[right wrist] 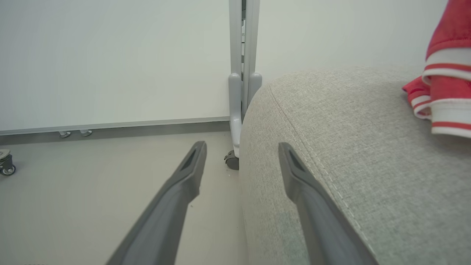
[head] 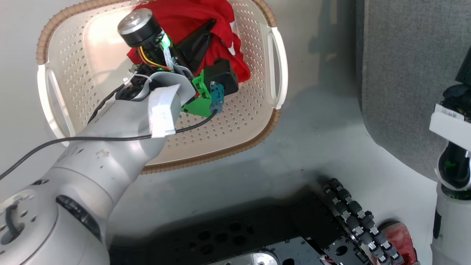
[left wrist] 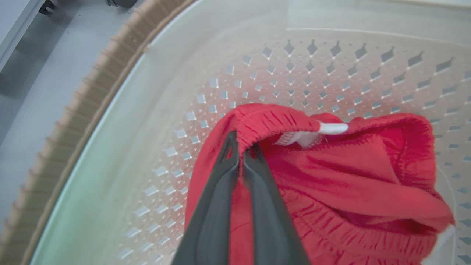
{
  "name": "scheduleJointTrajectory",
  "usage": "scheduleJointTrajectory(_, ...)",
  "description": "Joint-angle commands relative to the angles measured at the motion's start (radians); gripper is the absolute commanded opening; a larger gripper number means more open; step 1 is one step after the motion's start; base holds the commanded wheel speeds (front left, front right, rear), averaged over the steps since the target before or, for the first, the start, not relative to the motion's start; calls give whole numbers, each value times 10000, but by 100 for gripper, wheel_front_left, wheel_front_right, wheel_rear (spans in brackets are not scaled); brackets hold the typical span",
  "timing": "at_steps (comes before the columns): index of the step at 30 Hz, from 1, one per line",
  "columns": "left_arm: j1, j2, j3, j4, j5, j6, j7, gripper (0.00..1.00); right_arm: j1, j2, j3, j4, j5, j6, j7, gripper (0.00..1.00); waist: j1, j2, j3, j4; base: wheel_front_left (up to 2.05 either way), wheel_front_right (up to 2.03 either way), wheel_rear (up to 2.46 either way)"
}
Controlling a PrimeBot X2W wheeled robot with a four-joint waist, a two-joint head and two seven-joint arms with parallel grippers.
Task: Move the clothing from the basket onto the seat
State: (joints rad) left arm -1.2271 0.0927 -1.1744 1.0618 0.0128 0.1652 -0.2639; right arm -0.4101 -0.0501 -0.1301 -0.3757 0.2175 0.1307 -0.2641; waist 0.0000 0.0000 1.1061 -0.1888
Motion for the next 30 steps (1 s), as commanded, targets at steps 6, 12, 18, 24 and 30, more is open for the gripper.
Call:
scheduleJointTrajectory(6, 666, 479, 250, -995, -393, 461, -8, 0, -447, -6, 142, 365, 216, 0, -6, 100, 0, 0, -554, -68, 0, 0, 0)
scheduleJointTrajectory(12, 1845, 701, 505, -2227, -762, 797, -8, 0, -155, -6, 202, 735, 43, 0, -6, 100, 0, 0, -1835, 237, 0, 0, 0)
scheduleJointTrajectory(18, 3268, 937, 974, -3521, -1123, 1205, -8, 0, 306, -13, 321, 1103, -130, 0, -6, 100, 0, 0, -3485, 587, 0, 0, 0)
scheduleJointTrajectory(24, 4663, 1239, 1990, -4995, -1545, 1461, -8, 0, 809, -13, 495, 1547, -218, 0, -6, 100, 0, 0, -5033, 760, 0, 0, 0)
scheduleJointTrajectory(30, 6041, 1332, 3014, -6117, -1637, 1716, -8, 0, 1425, -14, 776, 2140, -291, 0, -6, 100, 0, 0, -6630, 981, 0, 0, 0)
